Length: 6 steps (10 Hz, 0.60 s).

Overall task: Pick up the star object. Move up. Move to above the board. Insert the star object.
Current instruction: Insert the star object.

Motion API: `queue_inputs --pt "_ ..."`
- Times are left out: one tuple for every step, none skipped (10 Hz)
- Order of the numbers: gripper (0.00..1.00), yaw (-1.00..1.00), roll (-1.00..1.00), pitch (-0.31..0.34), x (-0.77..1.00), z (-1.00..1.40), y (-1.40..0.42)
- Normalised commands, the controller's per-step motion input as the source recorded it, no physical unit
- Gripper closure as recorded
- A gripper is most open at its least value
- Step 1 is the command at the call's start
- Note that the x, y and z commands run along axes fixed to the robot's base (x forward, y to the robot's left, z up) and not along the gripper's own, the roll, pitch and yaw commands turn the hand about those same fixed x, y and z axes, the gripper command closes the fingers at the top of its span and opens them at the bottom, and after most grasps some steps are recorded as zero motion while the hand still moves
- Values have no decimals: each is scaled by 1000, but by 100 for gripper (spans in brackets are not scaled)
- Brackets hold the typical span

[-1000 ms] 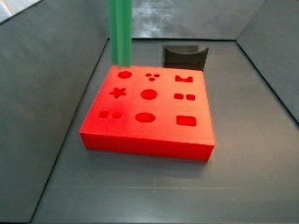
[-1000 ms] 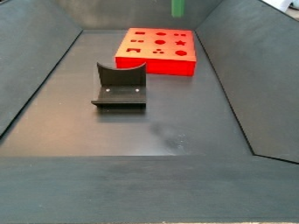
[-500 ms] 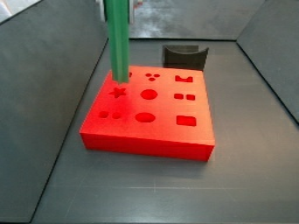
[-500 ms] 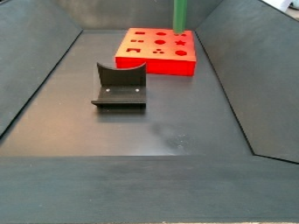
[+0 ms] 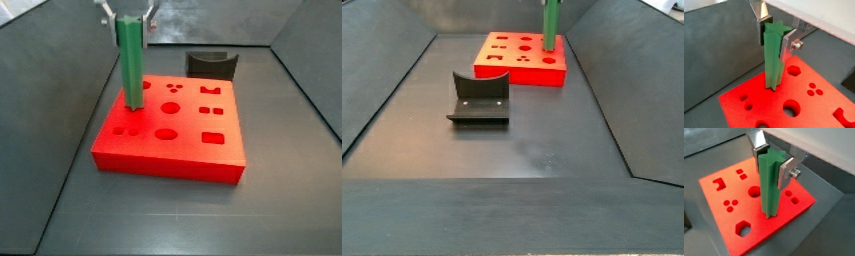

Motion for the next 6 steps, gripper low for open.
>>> queue_inputs --pt "100 260 17 0 -26 -143 -29" --pt "100 129 7 0 -3 -89 0" --pt "100 369 0 0 -49 -117 0" --pt "100 523 0 0 -103 -109 86" --pt "100 391 0 0 -97 -100 31" --pt "100 223 0 0 -34 -77 31"
